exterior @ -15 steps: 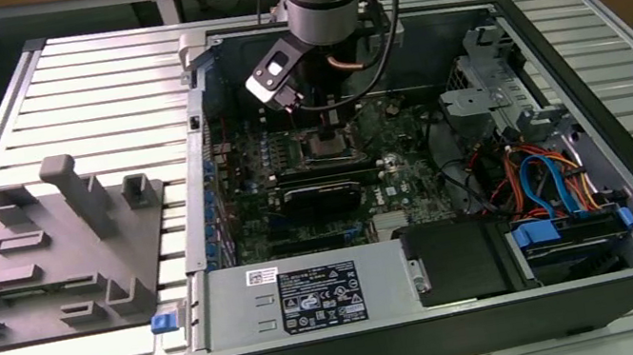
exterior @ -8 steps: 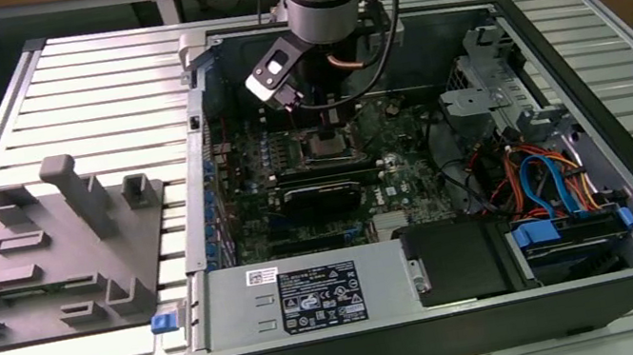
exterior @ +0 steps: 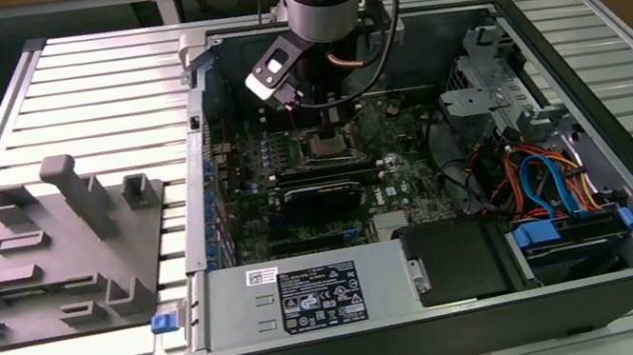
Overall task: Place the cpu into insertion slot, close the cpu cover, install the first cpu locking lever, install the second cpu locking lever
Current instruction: 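Close the cpu cover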
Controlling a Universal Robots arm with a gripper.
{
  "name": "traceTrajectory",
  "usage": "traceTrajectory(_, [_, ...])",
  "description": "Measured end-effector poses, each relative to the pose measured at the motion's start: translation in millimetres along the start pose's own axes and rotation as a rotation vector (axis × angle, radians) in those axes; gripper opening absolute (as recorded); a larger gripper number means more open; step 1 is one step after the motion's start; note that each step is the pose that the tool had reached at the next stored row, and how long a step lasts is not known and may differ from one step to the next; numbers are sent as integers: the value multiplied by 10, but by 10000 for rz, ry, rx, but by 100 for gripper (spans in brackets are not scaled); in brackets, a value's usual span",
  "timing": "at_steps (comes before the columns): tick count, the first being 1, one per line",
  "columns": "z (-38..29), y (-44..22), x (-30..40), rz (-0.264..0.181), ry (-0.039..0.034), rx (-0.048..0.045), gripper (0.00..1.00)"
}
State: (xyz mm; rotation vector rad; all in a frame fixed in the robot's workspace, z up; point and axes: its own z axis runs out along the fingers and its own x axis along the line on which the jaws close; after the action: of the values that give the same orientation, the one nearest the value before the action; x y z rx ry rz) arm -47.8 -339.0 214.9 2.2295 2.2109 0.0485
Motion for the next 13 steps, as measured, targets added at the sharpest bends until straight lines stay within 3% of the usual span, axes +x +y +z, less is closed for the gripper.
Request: traceTrajectory(13, [-38, 1, 1, 0, 0, 0, 10])
